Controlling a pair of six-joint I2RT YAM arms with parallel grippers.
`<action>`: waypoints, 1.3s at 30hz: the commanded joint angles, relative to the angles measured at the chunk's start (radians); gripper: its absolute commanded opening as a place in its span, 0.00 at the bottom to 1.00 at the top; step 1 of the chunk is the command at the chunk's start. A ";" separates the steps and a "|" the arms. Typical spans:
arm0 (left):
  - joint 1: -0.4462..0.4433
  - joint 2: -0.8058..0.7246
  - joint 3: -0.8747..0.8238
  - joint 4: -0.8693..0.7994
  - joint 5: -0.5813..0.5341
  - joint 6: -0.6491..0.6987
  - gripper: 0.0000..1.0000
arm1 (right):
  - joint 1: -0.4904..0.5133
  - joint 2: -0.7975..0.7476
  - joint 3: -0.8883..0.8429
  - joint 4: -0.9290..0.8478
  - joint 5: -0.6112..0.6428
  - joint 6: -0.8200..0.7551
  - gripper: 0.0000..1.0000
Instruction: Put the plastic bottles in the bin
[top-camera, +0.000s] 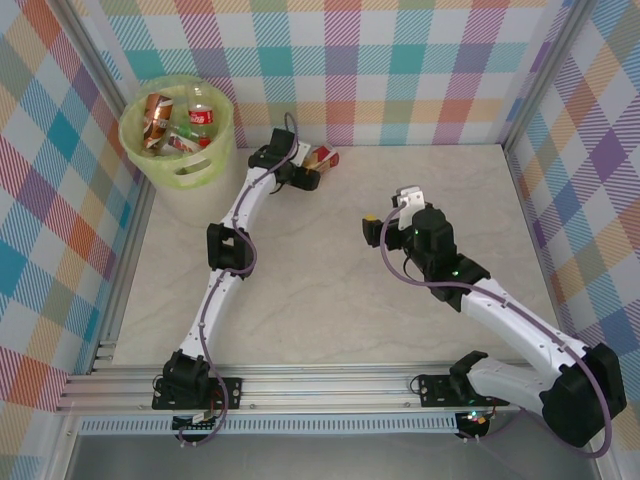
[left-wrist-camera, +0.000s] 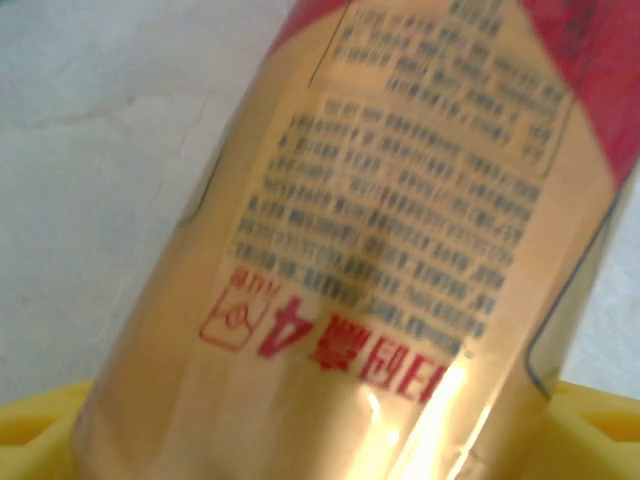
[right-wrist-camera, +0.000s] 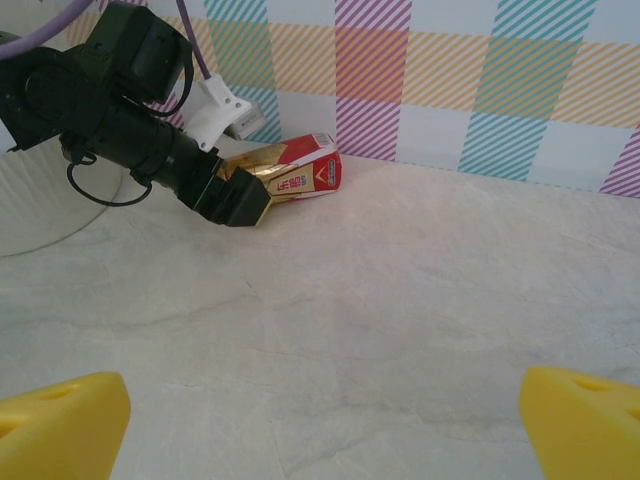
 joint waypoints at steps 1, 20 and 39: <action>-0.002 0.012 0.012 0.063 0.030 0.009 0.71 | 0.004 0.012 0.037 -0.012 0.003 0.003 1.00; -0.041 -0.962 -0.486 -0.026 -0.107 -0.075 0.53 | 0.004 0.105 0.040 0.131 0.000 -0.080 1.00; 0.293 -1.318 -1.077 0.039 -0.481 -0.377 0.74 | -0.013 0.131 0.075 0.103 0.051 -0.070 1.00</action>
